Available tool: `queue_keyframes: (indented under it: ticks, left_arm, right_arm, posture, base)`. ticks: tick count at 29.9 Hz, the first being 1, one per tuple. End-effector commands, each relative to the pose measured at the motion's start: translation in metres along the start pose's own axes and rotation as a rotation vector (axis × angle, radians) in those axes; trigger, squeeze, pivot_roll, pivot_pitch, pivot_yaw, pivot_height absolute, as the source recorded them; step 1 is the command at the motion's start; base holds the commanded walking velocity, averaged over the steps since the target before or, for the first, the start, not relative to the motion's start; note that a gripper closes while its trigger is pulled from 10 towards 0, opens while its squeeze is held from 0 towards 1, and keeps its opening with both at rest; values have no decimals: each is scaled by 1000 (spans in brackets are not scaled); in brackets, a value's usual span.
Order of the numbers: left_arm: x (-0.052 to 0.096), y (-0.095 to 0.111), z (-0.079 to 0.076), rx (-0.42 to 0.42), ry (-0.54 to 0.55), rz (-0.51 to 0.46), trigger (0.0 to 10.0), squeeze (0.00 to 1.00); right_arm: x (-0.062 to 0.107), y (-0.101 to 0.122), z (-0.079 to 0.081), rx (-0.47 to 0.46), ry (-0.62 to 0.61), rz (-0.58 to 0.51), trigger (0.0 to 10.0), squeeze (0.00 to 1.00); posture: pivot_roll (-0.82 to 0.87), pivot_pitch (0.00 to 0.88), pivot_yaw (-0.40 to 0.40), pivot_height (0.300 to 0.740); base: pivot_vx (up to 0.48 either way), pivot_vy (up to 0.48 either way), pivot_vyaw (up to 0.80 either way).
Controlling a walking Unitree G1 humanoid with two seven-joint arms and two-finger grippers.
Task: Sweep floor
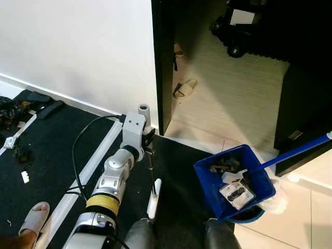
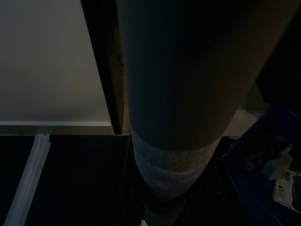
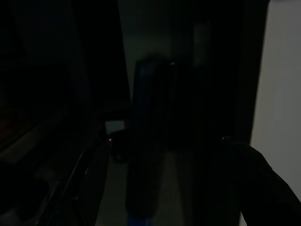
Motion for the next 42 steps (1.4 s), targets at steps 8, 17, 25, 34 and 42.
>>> queue_keyframes:
  ticks: [8, 17, 25, 34, 42]
  left_arm:
    - [13, 12, 19, -32, 48, -45, 10000, 0]
    - [20, 15, 27, -42, 66, -59, 10000, 0]
    - [24, 22, 30, -39, 74, -88, 10000, 0]
    - [29, 21, 32, -43, 74, -82, 10000, 0]
    - [26, 24, 30, -41, 68, -87, 10000, 0]
  right_arm:
    - [-8, -12, 10, 6, -41, 26, 10000, 0]
    - [-17, -6, 15, 12, -61, 21, 10000, 0]
    - [-23, -3, 19, 7, -78, 11, 10000, 0]
    - [-24, 0, 16, -4, -134, 1, 10000, 0]
    - [-22, 4, 8, -10, -171, -10, 0, 0]
  posture:
    - [78, 98, -19, 740]
    - [101, 117, -23, 740]
    - [121, 127, -25, 740]
    - [138, 132, -23, 740]
    - [127, 126, -23, 740]
  base:
    - [0, 0, 0]
    - [0, 0, 0]
    - [0, 0, 0]
    - [0, 0, 0]
    - [0, 0, 0]
Point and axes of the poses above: a point about 5 cm out from each wrist's last joint towards the gripper, its own x axis pointing back from the gripper into the wrist, its own y axis along the axis of the wrist's last joint, z = x × y, the point moved 2 cm from there along -x, pointing out of the wrist towards the gripper, and after that the axes turned 5 degrees about x, right-handed, at the moved point
